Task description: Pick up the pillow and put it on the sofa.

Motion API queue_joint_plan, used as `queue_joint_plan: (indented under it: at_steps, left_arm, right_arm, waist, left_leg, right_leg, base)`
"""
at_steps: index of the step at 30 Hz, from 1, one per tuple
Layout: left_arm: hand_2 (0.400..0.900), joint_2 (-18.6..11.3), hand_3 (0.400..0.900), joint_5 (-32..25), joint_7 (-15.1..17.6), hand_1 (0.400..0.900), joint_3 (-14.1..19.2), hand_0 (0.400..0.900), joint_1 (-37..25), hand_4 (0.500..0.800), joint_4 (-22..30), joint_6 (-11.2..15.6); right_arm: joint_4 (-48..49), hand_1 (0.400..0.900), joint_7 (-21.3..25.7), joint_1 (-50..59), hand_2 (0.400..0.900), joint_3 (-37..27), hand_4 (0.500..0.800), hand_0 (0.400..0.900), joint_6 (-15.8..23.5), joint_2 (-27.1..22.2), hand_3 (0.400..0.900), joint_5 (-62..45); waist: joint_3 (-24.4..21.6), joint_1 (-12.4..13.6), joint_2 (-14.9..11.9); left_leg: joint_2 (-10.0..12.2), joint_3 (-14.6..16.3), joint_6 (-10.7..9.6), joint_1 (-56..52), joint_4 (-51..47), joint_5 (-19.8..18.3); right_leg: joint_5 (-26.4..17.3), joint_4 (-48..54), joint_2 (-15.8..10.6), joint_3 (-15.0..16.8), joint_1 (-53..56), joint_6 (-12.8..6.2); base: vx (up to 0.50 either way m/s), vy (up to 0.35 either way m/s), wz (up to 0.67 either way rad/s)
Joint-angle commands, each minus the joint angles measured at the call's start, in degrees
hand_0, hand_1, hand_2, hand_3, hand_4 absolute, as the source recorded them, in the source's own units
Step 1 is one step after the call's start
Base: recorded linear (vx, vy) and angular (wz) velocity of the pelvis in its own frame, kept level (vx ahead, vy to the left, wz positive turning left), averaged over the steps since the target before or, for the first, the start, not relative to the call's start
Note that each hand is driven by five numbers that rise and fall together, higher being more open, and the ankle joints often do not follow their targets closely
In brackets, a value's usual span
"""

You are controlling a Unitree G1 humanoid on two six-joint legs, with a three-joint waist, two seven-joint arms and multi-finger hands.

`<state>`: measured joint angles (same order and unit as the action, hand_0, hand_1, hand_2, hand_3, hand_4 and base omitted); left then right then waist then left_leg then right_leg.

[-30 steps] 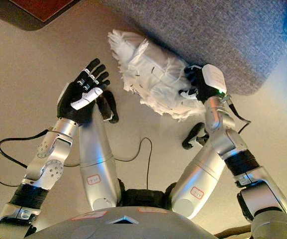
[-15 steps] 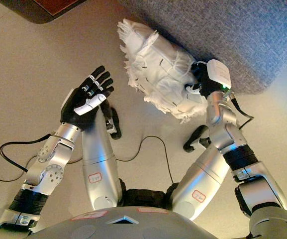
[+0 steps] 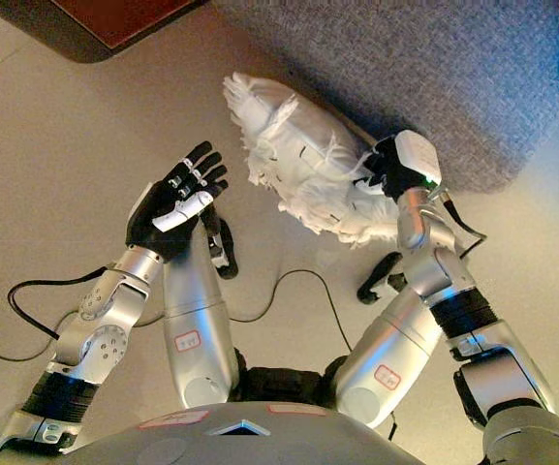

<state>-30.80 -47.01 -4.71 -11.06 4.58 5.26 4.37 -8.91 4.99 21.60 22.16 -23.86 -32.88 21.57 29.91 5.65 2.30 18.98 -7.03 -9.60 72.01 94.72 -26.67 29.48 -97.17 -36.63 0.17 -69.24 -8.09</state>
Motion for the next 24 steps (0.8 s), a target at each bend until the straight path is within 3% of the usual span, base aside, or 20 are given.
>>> queue_joint_plan:
  at_steps: [1, 10, 11, 15, 20, 24]
  left_arm:
    - [0.900, 0.29, 0.900, 0.87, 1.12, 0.900, -0.55, 0.900, -0.08, 0.800, 4.75, 1.51]
    - [0.900, 0.05, 0.900, -0.03, 1.95, 0.900, -1.82, 0.900, -5.51, 0.800, 2.62, 4.57]
    - [0.900, 0.04, 0.900, -0.03, 2.09, 0.900, -1.82, 0.900, -6.27, 0.800, 2.63, 4.70]
    - [0.900, -0.09, 0.900, 0.46, 3.42, 0.900, -2.15, 0.900, -8.22, 0.800, 3.01, 4.56]
    - [0.900, 0.09, 0.900, 2.41, 6.61, 0.900, -1.05, 0.900, -8.54, 0.800, 3.21, 0.09]
    - [0.900, 0.34, 0.900, 3.74, 7.09, 0.900, 0.10, 0.900, -8.35, 0.800, 3.37, -3.00]
  right_arm:
    - [0.21, 0.400, 1.34, 1.02, 0.400, -2.13, 0.500, 0.400, 4.17, 1.20, 0.400, -1.95]
    - [2.65, 0.400, 5.26, 5.78, 0.400, -2.16, 0.500, 0.400, 8.76, 0.19, 0.400, -1.59]
    - [2.94, 0.400, 5.45, 6.46, 0.400, -2.31, 0.500, 0.400, 8.96, -0.14, 0.400, -1.75]
    - [5.25, 0.400, 6.50, 7.60, 0.400, -3.16, 0.500, 0.400, 10.24, -1.85, 0.400, -3.07]
    - [8.23, 0.400, 8.75, 5.79, 0.400, -5.77, 0.500, 0.400, 12.77, -3.89, 0.400, -5.11]
    - [11.07, 0.400, 10.17, 3.34, 0.400, -8.59, 0.500, 0.400, 15.19, -4.93, 0.400, -6.61]
  waist:
    - [-0.11, 2.93, 0.76]
    - [-0.11, 2.58, -0.58]
    - [-0.11, 2.55, -0.76]
    - [-0.11, 2.53, -1.68]
    - [-0.11, 3.09, -3.85]
    - [-0.12, 3.53, -5.69]
  left_leg:
    - [2.57, -1.86, 1.24, -1.42, -6.32, 4.18]
    - [1.59, 3.20, 2.61, -11.74, -26.66, 10.63]
    - [1.16, 3.56, 3.05, -12.02, -29.78, 13.17]
    - [0.35, 5.35, 3.09, -19.94, -42.50, 17.06]
    - [-1.87, 7.16, 2.98, -31.74, -57.68, 21.53]
    - [-2.86, 8.28, 3.10, -39.00, -64.98, 23.60]
  right_leg:
    - [-9.27, 6.51, 0.64, 1.81, -2.35, 0.12]
    - [-17.81, 27.91, 4.07, -4.92, 7.35, -1.05]
    - [-20.25, 30.80, 4.64, -5.61, 7.60, -0.54]
    - [-24.61, 42.74, 6.66, -9.22, 15.82, -0.92]
    - [-29.45, 60.21, 8.03, -14.76, 29.81, -2.20]
    - [-32.37, 69.61, 8.75, -17.94, 38.36, -3.22]
  base:
    - [0.03, -0.019, -0.04]
    - [-0.09, -0.023, -0.09]
    - [-0.14, -0.010, -0.08]
    - [-0.07, -0.026, -0.06]
    - [0.02, -0.046, -0.04]
    - [0.00, -0.056, -0.09]
